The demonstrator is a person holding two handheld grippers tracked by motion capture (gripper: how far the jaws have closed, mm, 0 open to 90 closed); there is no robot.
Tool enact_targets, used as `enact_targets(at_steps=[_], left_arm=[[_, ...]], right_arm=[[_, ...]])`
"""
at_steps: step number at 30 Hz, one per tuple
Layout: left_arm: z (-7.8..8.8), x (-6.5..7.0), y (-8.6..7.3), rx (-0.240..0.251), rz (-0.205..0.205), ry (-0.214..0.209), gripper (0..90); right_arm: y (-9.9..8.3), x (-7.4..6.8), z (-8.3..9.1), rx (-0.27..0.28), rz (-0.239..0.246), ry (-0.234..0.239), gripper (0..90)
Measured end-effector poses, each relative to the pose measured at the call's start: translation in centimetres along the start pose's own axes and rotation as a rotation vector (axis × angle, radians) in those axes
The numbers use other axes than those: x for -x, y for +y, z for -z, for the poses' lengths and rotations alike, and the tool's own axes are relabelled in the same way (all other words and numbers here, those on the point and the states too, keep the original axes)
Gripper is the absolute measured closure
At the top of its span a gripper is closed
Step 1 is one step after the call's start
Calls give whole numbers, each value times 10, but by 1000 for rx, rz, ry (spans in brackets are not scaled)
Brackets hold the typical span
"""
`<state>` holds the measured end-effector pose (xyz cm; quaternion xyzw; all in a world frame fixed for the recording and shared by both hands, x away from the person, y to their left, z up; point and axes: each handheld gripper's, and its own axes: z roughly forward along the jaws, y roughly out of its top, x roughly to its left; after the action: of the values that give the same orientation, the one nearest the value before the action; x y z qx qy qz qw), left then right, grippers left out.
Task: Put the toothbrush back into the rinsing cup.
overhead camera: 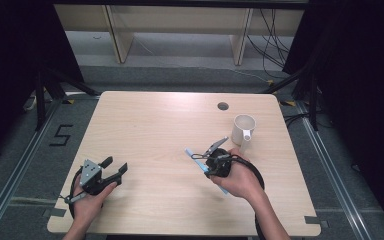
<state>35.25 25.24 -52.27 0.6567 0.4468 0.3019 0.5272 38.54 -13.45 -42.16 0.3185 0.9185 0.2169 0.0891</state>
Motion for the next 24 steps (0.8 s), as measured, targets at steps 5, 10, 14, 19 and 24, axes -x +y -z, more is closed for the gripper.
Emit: enact_targets(at_steps=[5, 10, 14, 19, 24], left_arm=[[0, 0, 0, -1, 0, 1, 340], [0, 0, 0, -1, 1, 1, 340], [0, 0, 0, -2, 0, 3, 340], [0, 0, 0, 0, 3, 0, 340], [0, 0, 0, 0, 2, 0, 340]], right_arm=[[0, 1, 1, 28, -20, 2, 794], [0, 1, 3, 46, -31, -10, 794], [-1, 1, 4, 53, -55, -14, 794], [-2, 4, 5, 79, -43, -24, 794], [-3, 6, 7, 117, -35, -42, 794]])
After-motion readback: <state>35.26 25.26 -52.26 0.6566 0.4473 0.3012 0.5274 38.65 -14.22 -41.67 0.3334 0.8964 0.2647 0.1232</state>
